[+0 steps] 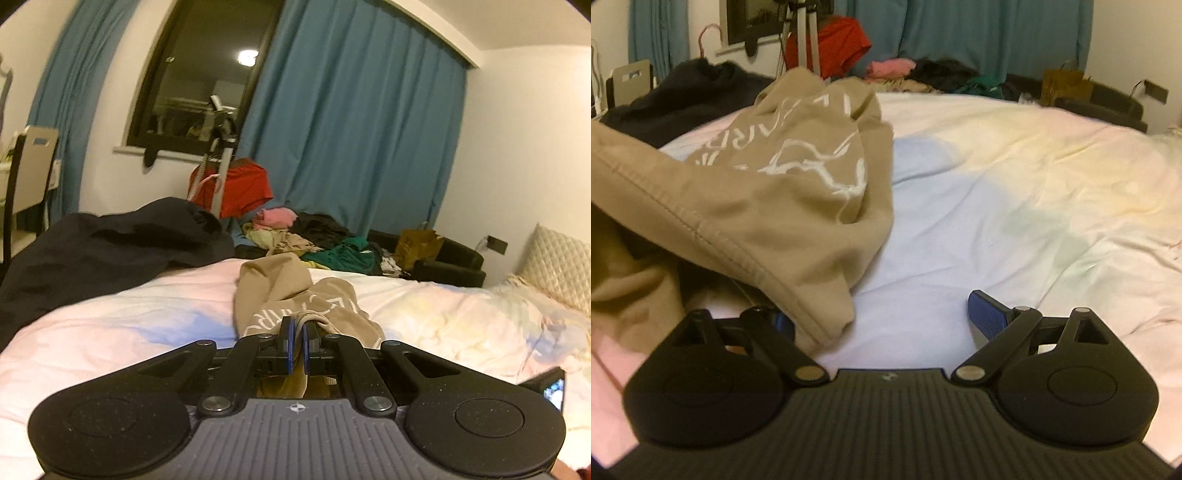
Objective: Fold clothes
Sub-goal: 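Lift the T-shirt with the left gripper while the right gripper pinches another edge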
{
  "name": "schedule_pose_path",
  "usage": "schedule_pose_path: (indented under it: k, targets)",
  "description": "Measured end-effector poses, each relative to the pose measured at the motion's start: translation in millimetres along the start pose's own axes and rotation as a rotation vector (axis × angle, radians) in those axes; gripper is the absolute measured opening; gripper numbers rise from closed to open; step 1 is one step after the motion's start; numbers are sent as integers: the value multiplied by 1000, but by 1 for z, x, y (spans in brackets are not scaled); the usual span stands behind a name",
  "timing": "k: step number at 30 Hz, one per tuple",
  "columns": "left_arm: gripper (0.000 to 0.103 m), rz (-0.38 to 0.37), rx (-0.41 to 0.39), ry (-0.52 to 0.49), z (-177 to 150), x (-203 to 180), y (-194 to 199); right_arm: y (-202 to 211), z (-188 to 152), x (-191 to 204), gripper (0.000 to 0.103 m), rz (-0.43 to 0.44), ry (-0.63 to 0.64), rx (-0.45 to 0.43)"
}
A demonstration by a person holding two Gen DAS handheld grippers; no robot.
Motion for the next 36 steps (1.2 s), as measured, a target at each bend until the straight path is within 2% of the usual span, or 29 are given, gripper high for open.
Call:
schedule_pose_path:
  k: [2, 7, 10, 13, 16, 17, 18, 20, 22, 23, 26, 32, 34, 36]
  targets:
    - [5, 25, 4, 6, 0, 5, -2, 18, 9, -12, 93, -34, -40, -86]
    - [5, 53, 14, -18, -3, 5, -6, 73, 43, -38, 93, -80, -136, -370]
    - [5, 37, 7, -40, -4, -2, -5, 88, 54, -47, 93, -124, -145, -460]
    - [5, 35, -1, -54, -5, -9, -2, 80, 51, -49, 93, -141, -144, -429]
    - [5, 37, 0, -45, -6, -10, -2, 58, 38, -52, 92, -79, -159, -288]
    - [5, 40, 0, -45, -5, -9, -2, 48, 31, -49, 85, -43, -169, -226]
    - [5, 41, -1, -48, -5, -8, -2, 37, 25, -47, 67, -1, -179, -170]
    - [5, 43, -4, -54, -3, -7, -2, 22, 14, -39, 51, 73, -194, -82]
    - [5, 46, -2, -58, -2, -4, -2, 18, 10, -30, 37, 126, -195, -48]
    - [5, 50, 3, -59, -3, -3, -3, 19, 11, -26, 24, 145, -186, -50]
    - [6, 69, 32, -69, -6, 3, -10, 36, 15, -17, 16, 159, -140, -113]
    - [14, 155, 142, -90, -24, 25, -30, 64, 39, -5, 14, 219, -106, -257]
    - [21, 175, 188, -93, -31, 34, -36, 71, 43, -4, 14, 237, -94, -283]
    - [37, 192, 225, -91, -36, 42, -38, 74, 45, -5, 14, 250, -94, -289]
Point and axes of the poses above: each gripper's, at about its wrist camera, not at the fingertips, and y roughly against the way its jaws point, x to its left, z to its top, the point moved 8 cm from there along -y, roughly the way its jaws point, and after that the axes turned 6 degrees about z, right-handed, at the moved point
